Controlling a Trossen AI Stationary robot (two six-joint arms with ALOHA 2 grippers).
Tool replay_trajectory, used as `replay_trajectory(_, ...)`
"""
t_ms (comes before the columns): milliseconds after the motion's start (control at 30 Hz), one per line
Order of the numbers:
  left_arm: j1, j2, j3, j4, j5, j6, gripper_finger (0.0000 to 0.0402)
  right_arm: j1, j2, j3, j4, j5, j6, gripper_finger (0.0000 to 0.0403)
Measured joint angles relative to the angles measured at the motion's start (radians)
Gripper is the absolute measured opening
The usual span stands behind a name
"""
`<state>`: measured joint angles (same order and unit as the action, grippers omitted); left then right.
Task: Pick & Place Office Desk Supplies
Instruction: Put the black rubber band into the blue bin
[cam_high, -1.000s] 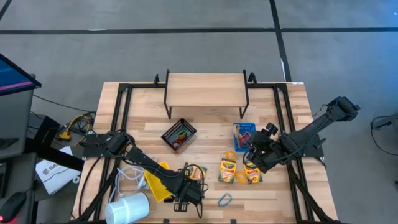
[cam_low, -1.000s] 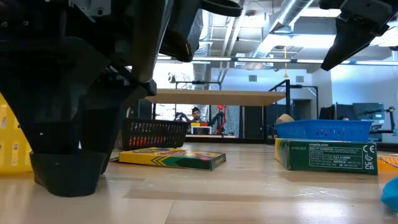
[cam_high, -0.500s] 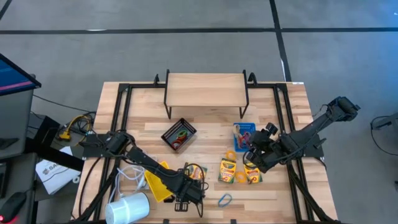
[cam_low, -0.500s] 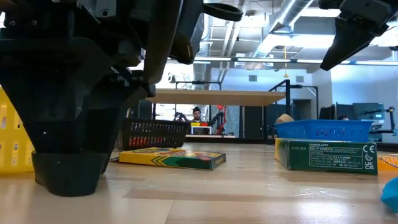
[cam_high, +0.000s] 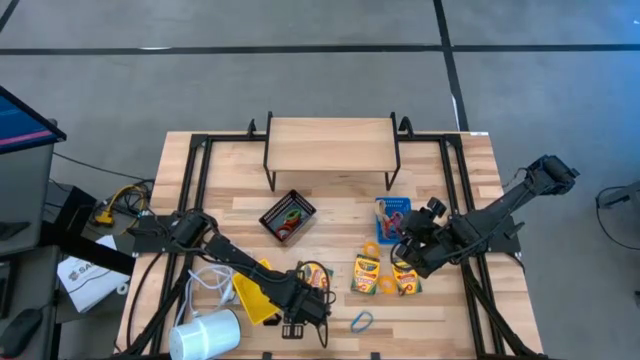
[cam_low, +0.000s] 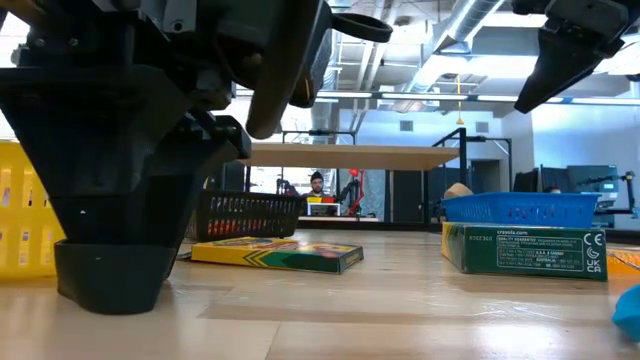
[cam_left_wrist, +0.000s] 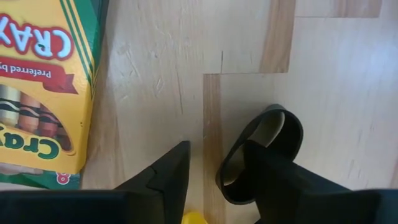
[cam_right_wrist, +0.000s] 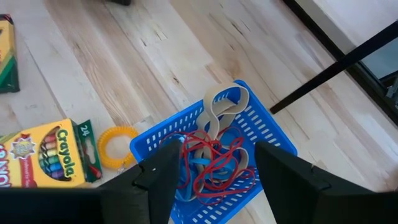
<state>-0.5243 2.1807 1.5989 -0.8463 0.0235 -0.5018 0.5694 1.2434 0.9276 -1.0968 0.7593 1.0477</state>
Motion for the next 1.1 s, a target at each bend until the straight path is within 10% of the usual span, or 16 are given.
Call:
replay_trajectory(800, 0.022, 0.001, 0.003, 0.001, 0.011, -0.003, 0.0135, 0.013, 0.0, 0.0, 0.036, -0.001, 0.016, 0.0203)
replay_trajectory(1100, 0.038, 0.002, 0.003, -0.012, 0.06, 0.046, 0.0065, 0.013, 0.0, 0.0, 0.036, -0.001, 0.018, 0.0203)
